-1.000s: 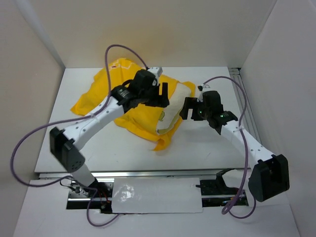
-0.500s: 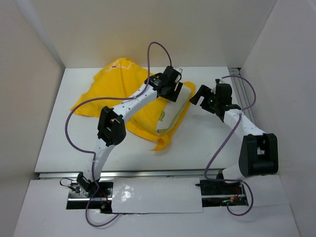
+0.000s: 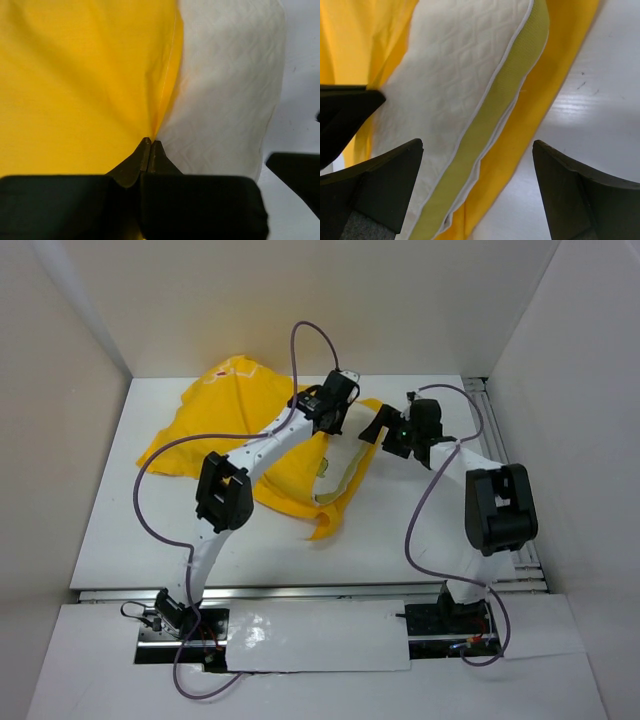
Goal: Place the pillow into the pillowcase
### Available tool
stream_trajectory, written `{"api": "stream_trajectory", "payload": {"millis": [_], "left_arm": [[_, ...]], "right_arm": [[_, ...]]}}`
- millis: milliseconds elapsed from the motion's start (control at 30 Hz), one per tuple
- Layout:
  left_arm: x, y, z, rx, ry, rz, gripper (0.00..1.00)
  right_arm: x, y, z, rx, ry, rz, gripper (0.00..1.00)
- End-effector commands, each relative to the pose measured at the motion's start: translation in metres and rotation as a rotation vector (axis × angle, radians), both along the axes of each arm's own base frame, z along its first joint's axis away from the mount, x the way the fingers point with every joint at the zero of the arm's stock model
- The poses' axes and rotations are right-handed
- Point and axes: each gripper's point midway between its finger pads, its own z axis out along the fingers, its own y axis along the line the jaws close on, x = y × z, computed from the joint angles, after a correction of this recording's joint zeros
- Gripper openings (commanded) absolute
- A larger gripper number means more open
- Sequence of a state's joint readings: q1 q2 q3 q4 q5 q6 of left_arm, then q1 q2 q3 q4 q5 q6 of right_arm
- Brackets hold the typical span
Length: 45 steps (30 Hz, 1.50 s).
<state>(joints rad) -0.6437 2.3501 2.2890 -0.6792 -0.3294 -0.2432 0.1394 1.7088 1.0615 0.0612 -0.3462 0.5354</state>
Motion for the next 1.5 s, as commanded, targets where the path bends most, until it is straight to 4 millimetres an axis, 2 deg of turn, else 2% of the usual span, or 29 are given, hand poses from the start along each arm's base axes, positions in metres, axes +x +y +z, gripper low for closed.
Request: {"api": "stream_trajectory", "payload": {"millis": [0,33,100,133,167,267,300,367,400,433,467,500,533,567,633,700,733,867,967,1000,1033,1100,1133,1167,1233,1300,1400,1433,1467], "left_arm": [[0.016,-0.005,0.023,-0.084,-0.065,0.004,0.00],[0.013,-0.006,0.031,-0.103,-0.068,0.002,0.00],[0.015,-0.010,0.047,-0.140,-0.105,-0.009,0.00],[0.013,-0.009,0.046,-0.141,-0.106,-0.009,0.00],[0.011,-0.007,0.062,-0.158,-0.131,-0.010,0.00],[0.008,-0.005,0.088,-0.187,-0.171,-0.011,0.00],[0.005,-0.005,0.091,-0.193,-0.169,-0.018,0.00],[-0.001,-0.009,0.100,-0.195,-0.187,-0.049,0.00],[-0.007,-0.015,0.110,-0.210,-0.196,-0.068,0.00],[-0.005,-0.012,0.110,-0.190,-0.205,-0.067,0.00],[-0.011,-0.017,0.118,-0.192,-0.218,-0.086,0.00],[-0.014,-0.015,0.121,-0.191,-0.215,-0.086,0.00],[-0.020,-0.017,0.135,-0.206,-0.234,-0.096,0.00],[-0.025,-0.022,0.142,-0.239,-0.229,-0.121,0.00],[-0.034,-0.024,0.156,-0.271,-0.234,-0.153,0.00],[-0.049,-0.028,0.176,-0.313,-0.249,-0.199,0.00],[-0.062,-0.033,0.187,-0.338,-0.250,-0.237,0.00],[-0.081,-0.041,0.201,-0.392,-0.236,-0.297,0.00],[-0.098,-0.053,0.198,-0.427,-0.189,-0.336,0.00],[-0.095,-0.047,0.199,-0.421,-0.192,-0.283,0.00],[-0.096,-0.046,0.196,-0.397,-0.197,-0.260,0.00],[-0.098,-0.040,0.196,-0.368,-0.200,-0.230,0.00],[-0.105,-0.037,0.204,-0.388,-0.203,-0.236,0.00],[-0.113,-0.039,0.195,-0.390,-0.170,-0.263,0.00],[-0.119,-0.036,0.199,-0.400,-0.172,-0.274,0.00],[-0.118,-0.033,0.188,-0.380,-0.159,-0.259,0.00],[-0.116,-0.028,0.169,-0.347,-0.120,-0.212,0.00],[-0.115,-0.028,0.162,-0.336,-0.105,-0.210,0.01],[-0.114,-0.026,0.155,-0.315,-0.092,-0.197,0.05]], "right_arm": [[0.029,0.016,0.004,0.041,-0.050,0.017,0.97],[0.036,0.023,0.011,0.071,-0.068,0.038,0.97],[0.045,0.035,0.006,0.107,-0.085,0.069,0.97],[0.044,0.045,0.003,0.123,-0.083,0.091,0.97],[0.050,0.053,0.012,0.136,-0.110,0.100,0.97],[0.059,0.065,0.018,0.163,-0.163,0.133,0.88],[0.059,0.075,0.024,0.182,-0.201,0.173,0.61],[0.058,0.081,0.027,0.217,-0.221,0.198,0.31],[0.056,0.089,0.037,0.233,-0.265,0.233,0.03],[0.053,0.093,0.040,0.228,-0.284,0.248,0.00],[0.049,0.094,0.042,0.223,-0.298,0.266,0.00],[0.044,0.098,0.055,0.216,-0.341,0.285,0.00],[0.043,0.099,0.065,0.201,-0.400,0.310,0.00],[0.034,0.104,0.066,0.196,-0.420,0.337,0.00],[0.023,0.111,0.099,0.194,-0.561,0.380,0.00],[0.003,0.124,0.109,0.185,-0.648,0.447,0.00],[-0.008,0.131,0.126,0.180,-0.745,0.472,0.00],[-0.027,0.149,0.166,0.204,-0.946,0.526,0.00],[-0.029,0.168,0.171,0.238,-1.004,0.569,0.00],[-0.023,0.174,0.177,0.243,-1.012,0.563,0.00],[-0.013,0.177,0.163,0.247,-0.975,0.547,0.00],[-0.004,0.175,0.159,0.280,-0.946,0.520,0.00],[-0.003,0.178,0.148,0.290,-0.915,0.532,0.00],[0.002,0.175,0.147,0.284,-0.901,0.524,0.00],[0.007,0.176,0.121,0.251,-0.810,0.527,0.00],[0.004,0.173,0.107,0.235,-0.763,0.519,0.01],[-0.003,0.162,0.084,0.174,-0.678,0.521,0.21],[-0.009,0.160,0.089,0.164,-0.668,0.524,0.34],[-0.006,0.147,0.073,0.128,-0.584,0.475,0.41]]}}
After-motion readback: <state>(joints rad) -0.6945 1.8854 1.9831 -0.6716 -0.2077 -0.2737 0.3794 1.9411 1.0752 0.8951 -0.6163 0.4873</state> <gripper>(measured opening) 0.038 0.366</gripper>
